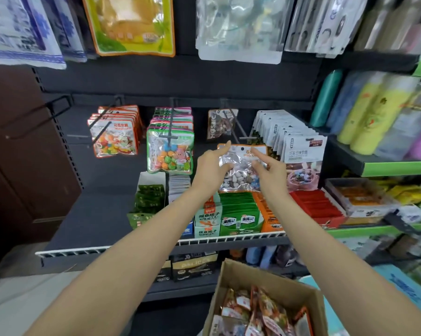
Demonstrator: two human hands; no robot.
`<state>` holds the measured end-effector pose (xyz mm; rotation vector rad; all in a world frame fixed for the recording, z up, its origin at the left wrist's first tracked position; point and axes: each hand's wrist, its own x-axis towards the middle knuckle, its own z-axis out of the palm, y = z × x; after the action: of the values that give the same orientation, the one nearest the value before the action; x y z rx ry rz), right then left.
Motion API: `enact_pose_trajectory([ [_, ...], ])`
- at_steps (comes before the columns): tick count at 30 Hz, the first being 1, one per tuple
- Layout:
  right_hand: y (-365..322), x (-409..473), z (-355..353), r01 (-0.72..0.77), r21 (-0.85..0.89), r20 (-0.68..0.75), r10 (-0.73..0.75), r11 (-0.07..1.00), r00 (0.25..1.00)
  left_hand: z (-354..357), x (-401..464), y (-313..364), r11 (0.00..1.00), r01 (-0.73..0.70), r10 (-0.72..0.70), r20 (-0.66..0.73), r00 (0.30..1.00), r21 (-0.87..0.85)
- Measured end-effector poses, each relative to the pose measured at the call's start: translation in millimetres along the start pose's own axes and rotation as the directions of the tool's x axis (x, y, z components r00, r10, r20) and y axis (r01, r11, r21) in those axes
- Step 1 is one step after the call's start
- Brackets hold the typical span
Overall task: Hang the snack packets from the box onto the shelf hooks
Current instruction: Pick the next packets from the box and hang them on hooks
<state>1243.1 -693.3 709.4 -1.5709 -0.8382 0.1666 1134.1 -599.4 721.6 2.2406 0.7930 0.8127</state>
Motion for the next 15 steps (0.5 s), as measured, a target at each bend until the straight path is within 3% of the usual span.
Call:
enact_pose_trajectory([
  [15,14.4,20.3,4.1,0.056,-0.047,0.025,-0.054,0.997,0.998,13.2,13.4,-13.1,1.0,0.005,-0.004,-0.055,0.998,0.013],
])
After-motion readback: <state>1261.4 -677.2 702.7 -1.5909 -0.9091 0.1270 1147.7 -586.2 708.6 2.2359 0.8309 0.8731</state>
